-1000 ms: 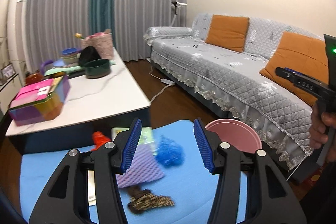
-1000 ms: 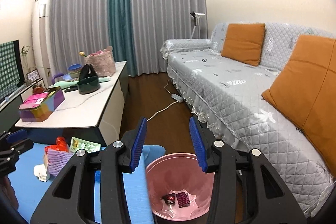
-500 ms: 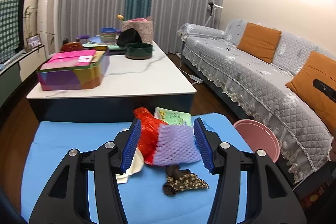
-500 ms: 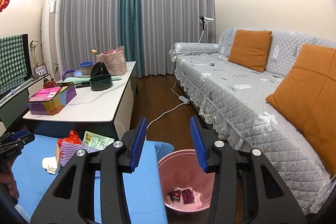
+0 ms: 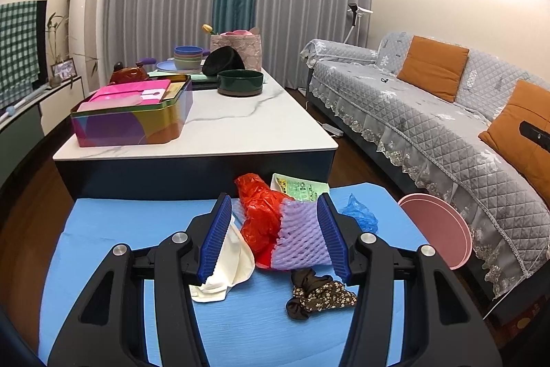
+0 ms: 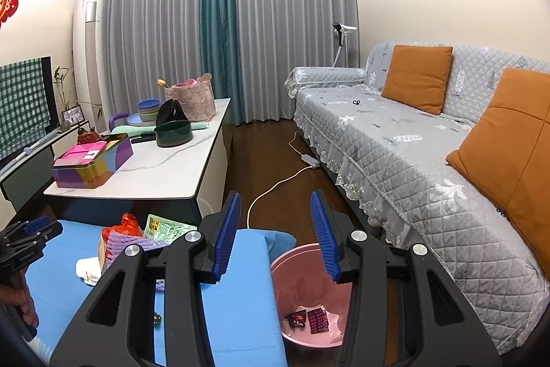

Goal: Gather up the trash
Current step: 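Move both open tools back over the trash on the table, then grasp the white paper bag with the left tool while the right tool grasps the blue plastic bag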

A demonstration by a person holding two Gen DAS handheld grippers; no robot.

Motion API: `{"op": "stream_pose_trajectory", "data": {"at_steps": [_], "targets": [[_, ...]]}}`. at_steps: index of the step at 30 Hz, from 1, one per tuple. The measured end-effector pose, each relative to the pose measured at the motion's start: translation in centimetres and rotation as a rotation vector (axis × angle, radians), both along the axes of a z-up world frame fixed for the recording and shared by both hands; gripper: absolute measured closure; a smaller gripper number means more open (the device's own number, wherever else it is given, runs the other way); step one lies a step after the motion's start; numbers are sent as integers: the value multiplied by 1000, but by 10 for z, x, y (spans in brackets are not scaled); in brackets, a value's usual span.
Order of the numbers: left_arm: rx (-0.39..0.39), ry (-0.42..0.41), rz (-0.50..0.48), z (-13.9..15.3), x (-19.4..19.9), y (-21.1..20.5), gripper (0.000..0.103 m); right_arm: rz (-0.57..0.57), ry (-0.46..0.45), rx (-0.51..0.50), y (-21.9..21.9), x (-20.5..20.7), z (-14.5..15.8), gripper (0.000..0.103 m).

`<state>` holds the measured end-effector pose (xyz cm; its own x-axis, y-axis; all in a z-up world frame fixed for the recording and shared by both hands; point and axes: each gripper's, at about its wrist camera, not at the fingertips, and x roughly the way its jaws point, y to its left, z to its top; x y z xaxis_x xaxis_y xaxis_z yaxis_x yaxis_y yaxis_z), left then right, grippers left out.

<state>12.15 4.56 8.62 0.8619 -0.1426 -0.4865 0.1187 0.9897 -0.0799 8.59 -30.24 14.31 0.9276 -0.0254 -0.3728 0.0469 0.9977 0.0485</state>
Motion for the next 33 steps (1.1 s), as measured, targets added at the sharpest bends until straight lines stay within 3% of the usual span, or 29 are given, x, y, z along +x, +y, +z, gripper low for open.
{"op": "stream_pose_trajectory", "data": {"at_steps": [20,28,33], "targets": [[2,43,44,-18,20,12,52,51,61,14,15,47,-30,61],[-12,74,96,-35,33,28,51,63,95,57,19,63,-40,73],[-20,104,130,-48,42,39,52,86,136,57,30,78,-54,74]]}}
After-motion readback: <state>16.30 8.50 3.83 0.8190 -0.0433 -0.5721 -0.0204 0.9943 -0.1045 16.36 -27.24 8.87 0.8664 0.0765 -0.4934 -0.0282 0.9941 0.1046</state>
